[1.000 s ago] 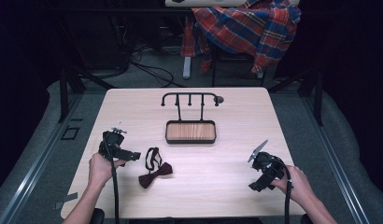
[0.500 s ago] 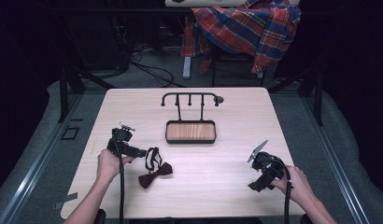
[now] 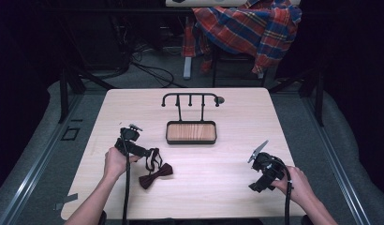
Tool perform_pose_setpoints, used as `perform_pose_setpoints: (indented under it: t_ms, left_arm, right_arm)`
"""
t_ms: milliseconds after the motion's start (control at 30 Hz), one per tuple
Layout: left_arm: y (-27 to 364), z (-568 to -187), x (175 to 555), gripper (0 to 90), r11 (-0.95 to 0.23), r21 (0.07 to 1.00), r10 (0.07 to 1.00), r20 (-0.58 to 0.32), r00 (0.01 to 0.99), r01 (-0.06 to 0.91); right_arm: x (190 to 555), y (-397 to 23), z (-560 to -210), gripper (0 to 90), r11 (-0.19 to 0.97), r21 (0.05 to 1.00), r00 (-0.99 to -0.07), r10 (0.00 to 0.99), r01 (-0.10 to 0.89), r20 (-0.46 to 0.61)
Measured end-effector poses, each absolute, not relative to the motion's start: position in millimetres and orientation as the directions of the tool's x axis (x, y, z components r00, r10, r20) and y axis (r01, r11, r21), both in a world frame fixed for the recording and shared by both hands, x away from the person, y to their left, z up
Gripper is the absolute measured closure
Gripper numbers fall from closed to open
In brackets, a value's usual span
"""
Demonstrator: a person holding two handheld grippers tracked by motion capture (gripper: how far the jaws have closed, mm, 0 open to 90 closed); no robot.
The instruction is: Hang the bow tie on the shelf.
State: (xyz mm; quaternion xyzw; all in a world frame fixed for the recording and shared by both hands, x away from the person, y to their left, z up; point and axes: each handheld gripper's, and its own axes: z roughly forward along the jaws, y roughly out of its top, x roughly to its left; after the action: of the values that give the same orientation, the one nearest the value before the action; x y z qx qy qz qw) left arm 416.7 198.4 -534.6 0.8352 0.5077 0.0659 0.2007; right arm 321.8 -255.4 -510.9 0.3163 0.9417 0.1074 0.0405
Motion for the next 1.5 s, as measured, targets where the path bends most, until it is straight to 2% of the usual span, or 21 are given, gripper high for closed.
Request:
perform_pose_setpoints:
  t_ms: [167,233,300,467,900,1133,1500]
  left_arm:
    - [189.5,-537.8,420.3,21.5,-0.430,0.395,0.865,-0.077,0.496,0.812]
    - [187.2,-538.7,421.3,24.1,-0.437,0.395,0.862,-0.073,0.501,0.808]
    - [185.1,-539.4,422.2,26.4,-0.442,0.392,0.858,-0.078,0.508,0.807]
    - [179.0,-541.3,423.8,35.4,-0.468,0.378,0.843,-0.080,0.532,0.799]
    - [163.1,-547.0,426.2,50.8,-0.514,0.346,0.816,-0.085,0.572,0.785]
    - [162.1,-548.1,426.2,64.1,-0.522,0.339,0.808,-0.096,0.581,0.783]
    - [160.5,-549.5,425.0,86.3,-0.545,0.324,0.804,-0.060,0.592,0.773]
  right_arm:
    - [321.6,-255.8,-511.6,14.8,0.770,0.232,-0.792,0.610,0.594,0.003]
    - [322.6,-255.8,-509.2,14.9,0.788,0.203,-0.802,0.597,0.580,-0.024]
    - [321.2,-255.6,-512.5,14.9,0.765,0.239,-0.789,0.614,0.598,0.008]
    - [322.5,-256.0,-512.0,14.9,0.776,0.217,-0.795,0.607,0.592,-0.006]
    - [322.4,-256.4,-511.8,14.8,0.776,0.214,-0.794,0.608,0.593,-0.003]
    - [322.4,-256.4,-511.9,14.9,0.776,0.212,-0.794,0.608,0.593,-0.003]
    - [321.8,-256.5,-511.7,14.9,0.773,0.221,-0.792,0.611,0.595,-0.005]
